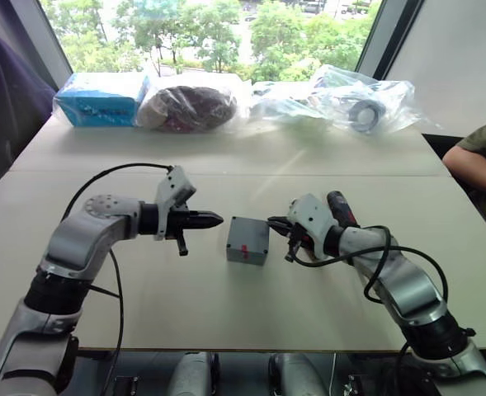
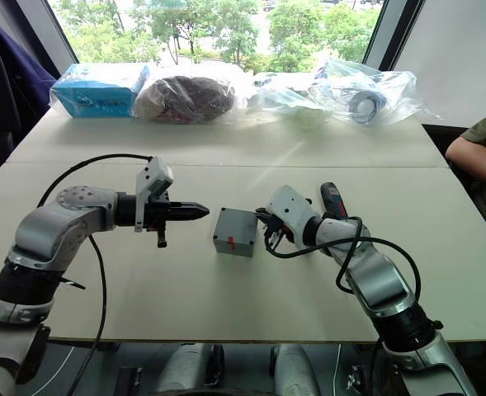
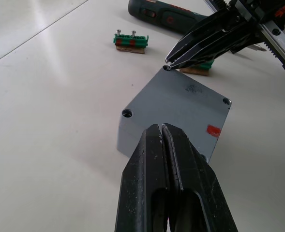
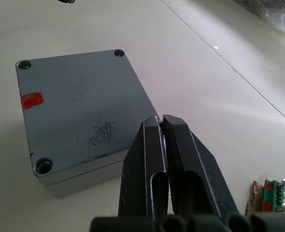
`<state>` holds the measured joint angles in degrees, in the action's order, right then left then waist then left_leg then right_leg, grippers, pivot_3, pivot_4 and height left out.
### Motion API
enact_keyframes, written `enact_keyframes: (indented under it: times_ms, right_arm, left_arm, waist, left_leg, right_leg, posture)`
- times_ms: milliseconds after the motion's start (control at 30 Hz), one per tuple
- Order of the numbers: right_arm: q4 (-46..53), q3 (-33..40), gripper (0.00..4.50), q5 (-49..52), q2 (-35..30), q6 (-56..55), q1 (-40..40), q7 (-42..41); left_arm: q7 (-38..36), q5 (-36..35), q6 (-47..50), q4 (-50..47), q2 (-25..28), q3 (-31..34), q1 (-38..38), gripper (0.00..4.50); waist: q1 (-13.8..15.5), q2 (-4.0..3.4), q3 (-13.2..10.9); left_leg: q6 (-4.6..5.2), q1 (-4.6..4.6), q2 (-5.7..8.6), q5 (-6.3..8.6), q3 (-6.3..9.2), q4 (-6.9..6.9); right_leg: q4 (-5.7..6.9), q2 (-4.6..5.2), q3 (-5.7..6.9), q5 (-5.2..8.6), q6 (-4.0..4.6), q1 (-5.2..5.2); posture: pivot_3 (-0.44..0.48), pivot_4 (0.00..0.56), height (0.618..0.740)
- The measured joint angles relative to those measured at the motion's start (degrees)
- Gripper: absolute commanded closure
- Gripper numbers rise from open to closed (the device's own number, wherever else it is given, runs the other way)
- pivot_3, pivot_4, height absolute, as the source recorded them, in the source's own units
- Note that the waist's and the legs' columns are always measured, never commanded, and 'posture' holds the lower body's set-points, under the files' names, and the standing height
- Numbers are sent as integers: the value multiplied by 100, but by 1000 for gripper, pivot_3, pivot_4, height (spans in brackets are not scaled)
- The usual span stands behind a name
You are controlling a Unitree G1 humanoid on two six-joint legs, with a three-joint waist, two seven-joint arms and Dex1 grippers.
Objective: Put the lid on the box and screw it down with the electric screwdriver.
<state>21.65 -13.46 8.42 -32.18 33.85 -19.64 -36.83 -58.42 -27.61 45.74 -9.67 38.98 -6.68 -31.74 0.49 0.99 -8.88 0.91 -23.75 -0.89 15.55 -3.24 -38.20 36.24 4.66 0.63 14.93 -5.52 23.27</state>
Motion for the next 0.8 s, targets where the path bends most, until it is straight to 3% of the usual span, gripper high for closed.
enact_keyframes:
  times_ms: [67, 200, 333, 467, 567, 633, 700, 800]
  right_arm:
    - [0, 0, 3740, -36, 27, -9, 0, 28]
    - [-1, 18, 2159, -41, 33, -2, -7, 44]
    - [103, 346, 2159, 162, 12, 316, -14, 49]
    - [451, 1426, 2159, 929, 160, 1463, -287, 276]
    - [519, 2083, 1491, 1294, -95, 2353, -786, 428]
    - [367, 2472, 620, 1476, -506, 3043, -1187, 439]
    - [148, 2640, 21, 1566, -895, 3527, -1459, 415]
    - [-294, 2718, 21, 1746, -1353, 4435, -1972, 359]
  left_arm:
    - [0, 2, 0, 1, -11, -9, -6, 4500]
    - [1, 5, -2, 23, -76, -53, -67, 4500]
    - [-1, -2, -2, 47, -97, -53, -76, 4500]
    - [-94, -69, -2, 76, -185, -54, -299, 4500]
    - [-304, -115, -102, 191, -318, -135, -609, 4500]
    - [-520, -59, -291, 335, -410, -341, -800, 4500]
    - [-664, -8, -451, 484, -520, -490, -939, 4500]
    - [-819, 71, -658, 579, -596, -589, -1105, 4500]
  waist:
    - [0, 0, 0]
    - [5, 0, 0]
    - [8, 0, 0]
    - [16, 0, 0]
    - [26, -2, -1]
    - [24, -4, -3]
    - [17, -5, -3]
    - [-16, -15, -9]
  left_leg:
    - [0, 0, 0, 0, 0, 0]
    - [0, 0, 0, 0, 0, 0]
    - [0, 0, 0, 0, 1, 0]
    - [0, -1, 0, 0, 0, -1]
    - [0, 0, 3, 0, 0, -1]
    - [0, 0, 5, 0, -1, -1]
    - [1, -1, 4, 0, -2, 1]
    - [1, -2, 1, 1, -7, 6]
  right_leg:
    - [0, 0, 0, 0, 0, 0]
    - [0, 0, 0, 0, 0, 0]
    - [0, 0, 0, 0, 0, 0]
    - [0, 2, 0, -1, 1, -2]
    - [0, 5, 0, -1, 1, -3]
    - [-2, 7, 0, -1, 2, -3]
    - [-3, 6, 0, -1, 2, -1]
    - [-1, 4, -5, -1, 2, 8]
  posture:
    - [0, 150, 740]
    - [0, 150, 740]
    - [0, 150, 740]
    - [0, 150, 740]
    - [0, 150, 740]
    - [0, 150, 740]
    - [0, 150, 740]
    - [0, 150, 740]
